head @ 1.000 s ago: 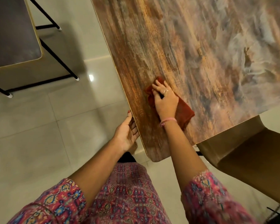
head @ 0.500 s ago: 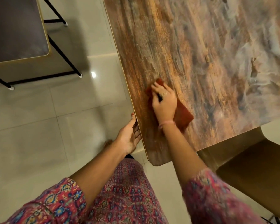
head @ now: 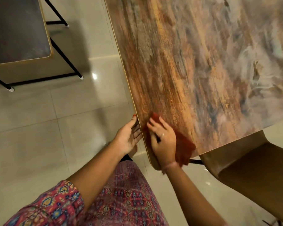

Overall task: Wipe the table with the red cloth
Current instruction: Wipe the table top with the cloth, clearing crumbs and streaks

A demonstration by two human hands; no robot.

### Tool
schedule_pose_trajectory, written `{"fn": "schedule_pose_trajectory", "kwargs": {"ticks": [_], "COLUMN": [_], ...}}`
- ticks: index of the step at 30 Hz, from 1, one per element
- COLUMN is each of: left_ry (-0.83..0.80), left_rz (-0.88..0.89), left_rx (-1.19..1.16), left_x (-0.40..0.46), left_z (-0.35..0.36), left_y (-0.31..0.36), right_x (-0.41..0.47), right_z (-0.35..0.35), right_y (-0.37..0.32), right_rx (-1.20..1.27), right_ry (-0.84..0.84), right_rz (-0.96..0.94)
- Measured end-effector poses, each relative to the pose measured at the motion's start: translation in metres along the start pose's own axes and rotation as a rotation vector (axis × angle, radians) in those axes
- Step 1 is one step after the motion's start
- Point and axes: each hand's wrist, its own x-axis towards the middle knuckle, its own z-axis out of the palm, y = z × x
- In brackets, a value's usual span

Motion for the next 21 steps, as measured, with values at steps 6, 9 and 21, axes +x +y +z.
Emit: {"fn": "schedule_pose_trajectory", "kwargs": {"ticks": [6, 9, 21], "left_ry": [-0.031, -0.047, -0.052], "left_rz": [0.005, 0.0, -0.017], "left_rx": [-0.038, -0.035, -0.118], "left_x": [0.0, 0.0, -0.008], "left_z": [-0.001, -0.002, -0.012], "left_y": [-0.003, -0.002, 0.004], "right_x": [-0.087, -0.062, 0.062], "right_z": [-0.006, -0.001, 0.022], "right_y": [-0.001, -0.008, -0.034], "right_rx": [-0.01, -0.016, -0.067], "right_ry": [-0.059, -0.012, -0.009], "right_rz": [-0.054, 0.0, -0.06]}}
